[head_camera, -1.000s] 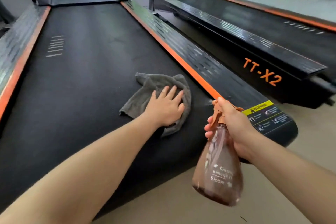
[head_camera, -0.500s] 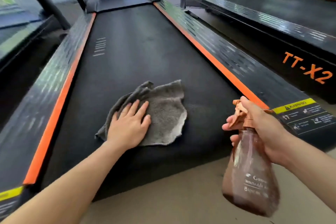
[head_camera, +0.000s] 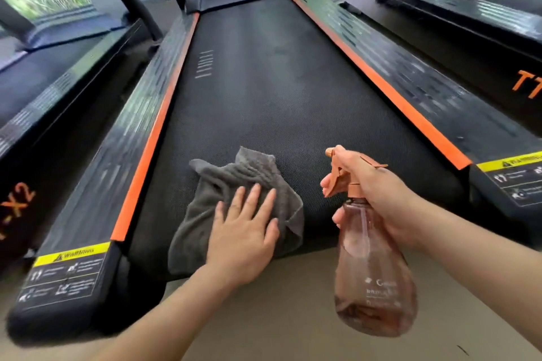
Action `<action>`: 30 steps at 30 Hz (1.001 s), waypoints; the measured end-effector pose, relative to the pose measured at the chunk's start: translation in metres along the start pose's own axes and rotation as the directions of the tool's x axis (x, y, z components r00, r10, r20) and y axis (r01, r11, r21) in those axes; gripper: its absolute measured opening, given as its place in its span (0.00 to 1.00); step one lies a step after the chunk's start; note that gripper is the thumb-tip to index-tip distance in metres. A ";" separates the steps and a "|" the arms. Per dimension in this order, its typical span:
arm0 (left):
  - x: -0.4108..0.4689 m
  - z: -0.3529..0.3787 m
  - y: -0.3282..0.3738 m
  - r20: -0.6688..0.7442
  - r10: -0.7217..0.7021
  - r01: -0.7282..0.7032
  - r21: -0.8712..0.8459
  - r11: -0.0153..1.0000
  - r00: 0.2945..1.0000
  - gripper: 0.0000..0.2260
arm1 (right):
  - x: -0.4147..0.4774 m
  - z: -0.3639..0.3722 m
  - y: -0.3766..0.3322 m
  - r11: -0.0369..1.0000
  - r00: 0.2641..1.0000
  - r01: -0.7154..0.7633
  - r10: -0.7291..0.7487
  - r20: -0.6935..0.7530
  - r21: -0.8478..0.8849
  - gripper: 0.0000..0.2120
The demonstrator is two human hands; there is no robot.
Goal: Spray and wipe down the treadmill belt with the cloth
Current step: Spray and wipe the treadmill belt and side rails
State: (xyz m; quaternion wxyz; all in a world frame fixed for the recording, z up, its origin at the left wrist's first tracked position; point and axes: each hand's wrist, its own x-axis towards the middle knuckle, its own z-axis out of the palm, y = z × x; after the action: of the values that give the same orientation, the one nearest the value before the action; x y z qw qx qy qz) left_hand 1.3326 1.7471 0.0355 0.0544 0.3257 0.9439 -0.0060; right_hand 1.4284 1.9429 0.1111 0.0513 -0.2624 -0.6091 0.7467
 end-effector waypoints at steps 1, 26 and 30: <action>0.007 -0.002 0.012 0.016 0.078 -0.078 -0.002 0.997 0.997 0.33 | 0.001 0.002 -0.005 0.999 0.999 0.040 -0.040 -0.016 -0.013 0.18; 0.172 -0.115 0.197 -0.275 0.086 -0.287 -0.926 0.245 0.958 0.30 | 0.042 -0.102 -0.054 0.827 0.683 0.043 -0.433 -0.587 -0.560 0.08; 0.214 -0.115 0.263 -0.326 0.221 -0.384 -0.868 0.314 0.919 0.30 | 0.030 -0.113 -0.036 0.686 0.787 -0.064 -0.411 -0.459 -0.724 0.09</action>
State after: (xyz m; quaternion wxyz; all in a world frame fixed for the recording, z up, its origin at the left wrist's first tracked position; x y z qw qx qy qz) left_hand 1.3159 2.0908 0.1333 0.1564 0.4101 0.7083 0.5528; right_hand 1.4451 2.0639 0.1214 0.2078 -0.4170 -0.8228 0.3254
